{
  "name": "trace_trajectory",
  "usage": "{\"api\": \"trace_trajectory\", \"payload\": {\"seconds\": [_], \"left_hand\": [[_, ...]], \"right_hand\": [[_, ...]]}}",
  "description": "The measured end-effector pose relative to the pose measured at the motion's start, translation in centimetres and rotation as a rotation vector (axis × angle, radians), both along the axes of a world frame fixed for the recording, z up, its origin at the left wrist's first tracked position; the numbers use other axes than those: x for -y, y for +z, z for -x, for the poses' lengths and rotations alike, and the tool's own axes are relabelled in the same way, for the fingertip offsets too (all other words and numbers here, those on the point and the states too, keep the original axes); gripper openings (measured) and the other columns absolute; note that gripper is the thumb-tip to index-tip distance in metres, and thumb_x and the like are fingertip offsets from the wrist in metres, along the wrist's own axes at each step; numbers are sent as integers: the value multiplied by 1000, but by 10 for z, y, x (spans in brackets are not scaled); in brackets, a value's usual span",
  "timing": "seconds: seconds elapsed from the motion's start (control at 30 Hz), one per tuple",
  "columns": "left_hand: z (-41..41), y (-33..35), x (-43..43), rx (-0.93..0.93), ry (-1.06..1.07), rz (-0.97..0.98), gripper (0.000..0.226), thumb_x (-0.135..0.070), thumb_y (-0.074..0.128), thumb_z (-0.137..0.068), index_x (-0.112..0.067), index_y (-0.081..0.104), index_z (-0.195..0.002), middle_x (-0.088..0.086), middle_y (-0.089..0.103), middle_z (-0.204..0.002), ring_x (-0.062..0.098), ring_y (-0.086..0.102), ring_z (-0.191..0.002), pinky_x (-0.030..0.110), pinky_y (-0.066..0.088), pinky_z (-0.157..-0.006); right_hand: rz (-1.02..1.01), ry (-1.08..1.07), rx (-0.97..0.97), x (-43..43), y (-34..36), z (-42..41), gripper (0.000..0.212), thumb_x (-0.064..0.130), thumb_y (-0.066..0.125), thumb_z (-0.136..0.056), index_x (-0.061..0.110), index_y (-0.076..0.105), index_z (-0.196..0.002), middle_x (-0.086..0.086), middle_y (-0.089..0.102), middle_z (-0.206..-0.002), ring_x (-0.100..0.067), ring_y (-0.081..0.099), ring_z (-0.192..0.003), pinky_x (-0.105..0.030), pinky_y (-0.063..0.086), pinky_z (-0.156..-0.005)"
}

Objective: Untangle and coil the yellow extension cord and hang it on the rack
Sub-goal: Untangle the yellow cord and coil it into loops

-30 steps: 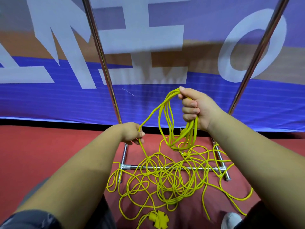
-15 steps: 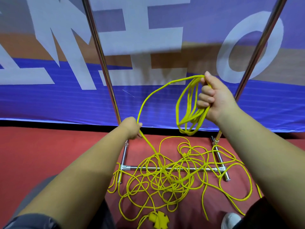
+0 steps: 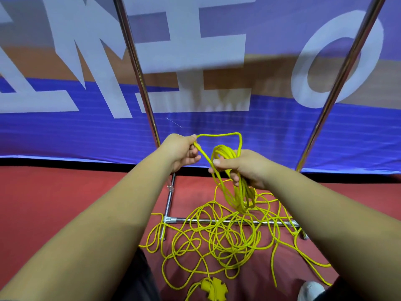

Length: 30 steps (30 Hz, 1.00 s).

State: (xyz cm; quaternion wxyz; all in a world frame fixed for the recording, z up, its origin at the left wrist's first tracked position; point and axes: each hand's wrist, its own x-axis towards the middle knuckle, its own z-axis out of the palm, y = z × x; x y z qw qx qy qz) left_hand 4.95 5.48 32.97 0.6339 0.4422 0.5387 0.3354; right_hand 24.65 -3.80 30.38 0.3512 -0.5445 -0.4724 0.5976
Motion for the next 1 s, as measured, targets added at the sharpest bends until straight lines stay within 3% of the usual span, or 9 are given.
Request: {"api": "trace_trajectory", "payload": {"seconds": [0.17, 0.27, 0.37, 0.43, 0.53, 0.67, 0.8, 0.9, 1.0], "left_hand": [[-3, -1, 6, 94, 116, 9, 29, -22, 47, -111, -2, 56, -94, 11, 63, -70, 13, 59, -49, 33, 62, -55], [-5, 1, 17, -171, 96, 30, 18, -8, 38, -109, 1, 53, -104, 16, 63, -80, 20, 67, -56, 40, 64, -55], [-3, -2, 39, -484, -369, 140, 18, -9, 47, -105, -4, 59, -117, 13, 69, -93, 22, 76, -75, 40, 64, -73], [-7, -17, 55, -479, -692, 107, 25, -12, 61, -101, -15, 62, -126, 9, 72, -110, 21, 75, -97, 35, 62, -83], [-25, -49, 71, -426, -852, -134, 31, -21, 67, -100, -27, 61, -131, 5, 71, -125, 13, 65, -99, 31, 52, -79], [-42, -59, 78, -406, -671, -270, 23, -23, 56, -107, -10, 67, -121, 9, 71, -107, 16, 68, -95, 27, 53, -72], [-41, -39, 75, -267, -473, -60, 25, -23, 45, -111, -6, 64, -107, 6, 72, -91, 19, 72, -79, 30, 60, -78], [-31, -19, 54, -51, -63, 111, 11, -7, 44, -108, -2, 53, -112, 13, 66, -83, 22, 71, -57, 41, 64, -55], [5, 0, 18, -17, 265, 103, 14, 0, 40, -103, -6, 52, -104, 15, 60, -83, 20, 65, -49, 34, 56, -42]], "right_hand": [[-47, -35, 25, -1, 5, 12, 35, 24, 79, -93, -6, 71, -109, -10, 81, -97, -12, 39, -45, -26, 38, -45], [-85, -167, 39, -4, 8, 13, 22, 22, 79, -92, 3, 73, -100, -9, 81, -91, -14, 38, -45, -25, 39, -44], [-90, -298, 13, -10, 11, 9, 16, 21, 78, -92, 8, 71, -98, -9, 82, -94, -14, 37, -45, -25, 38, -45], [-97, -366, -23, -13, 14, 7, 13, 19, 78, -93, 9, 68, -95, -10, 82, -94, -14, 37, -45, -24, 37, -45], [-97, -449, -78, -16, 20, 3, 11, 17, 78, -92, 12, 68, -90, -11, 82, -94, -13, 37, -46, -24, 37, -45], [-93, -462, -98, -20, 25, -2, 11, 18, 77, -92, 12, 67, -91, -9, 82, -97, -11, 36, -47, -23, 37, -44], [-5, -520, -135, -30, 26, -15, 12, 23, 75, -96, 14, 66, -95, -5, 82, -99, -7, 36, -42, -19, 37, -41], [143, -550, -60, -31, 15, -31, 9, 18, 71, -99, 13, 63, -98, -10, 81, -86, -3, 37, -33, -15, 35, -38], [325, -416, 173, -27, 2, -43, 5, 16, 64, -102, 12, 67, -104, -1, 75, -63, -2, 33, -30, -12, 29, -36]]}}
